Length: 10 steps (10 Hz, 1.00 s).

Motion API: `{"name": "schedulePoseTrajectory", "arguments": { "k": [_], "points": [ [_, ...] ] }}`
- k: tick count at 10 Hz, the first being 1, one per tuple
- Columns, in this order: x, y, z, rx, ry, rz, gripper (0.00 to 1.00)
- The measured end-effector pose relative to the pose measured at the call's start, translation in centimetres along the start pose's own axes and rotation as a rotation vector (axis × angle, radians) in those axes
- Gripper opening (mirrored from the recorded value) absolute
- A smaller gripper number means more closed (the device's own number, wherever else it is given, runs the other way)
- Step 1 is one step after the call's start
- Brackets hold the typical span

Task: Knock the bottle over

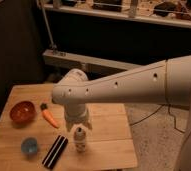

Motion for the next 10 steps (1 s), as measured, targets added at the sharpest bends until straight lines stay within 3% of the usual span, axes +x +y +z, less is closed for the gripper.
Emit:
{"name": "schedulePoseTrajectory", "arguments": {
  "k": [3, 5, 10],
  "points": [
    [1.4, 0.3, 0.5, -0.003, 0.026, -0.026, 0.65],
    [2.3, -0.2, 0.7, 0.016, 0.045, -0.031, 0.65],
    [4.3, -0.3, -0.3, 0.024, 0.064, -0.030, 0.65]
  ]
}}
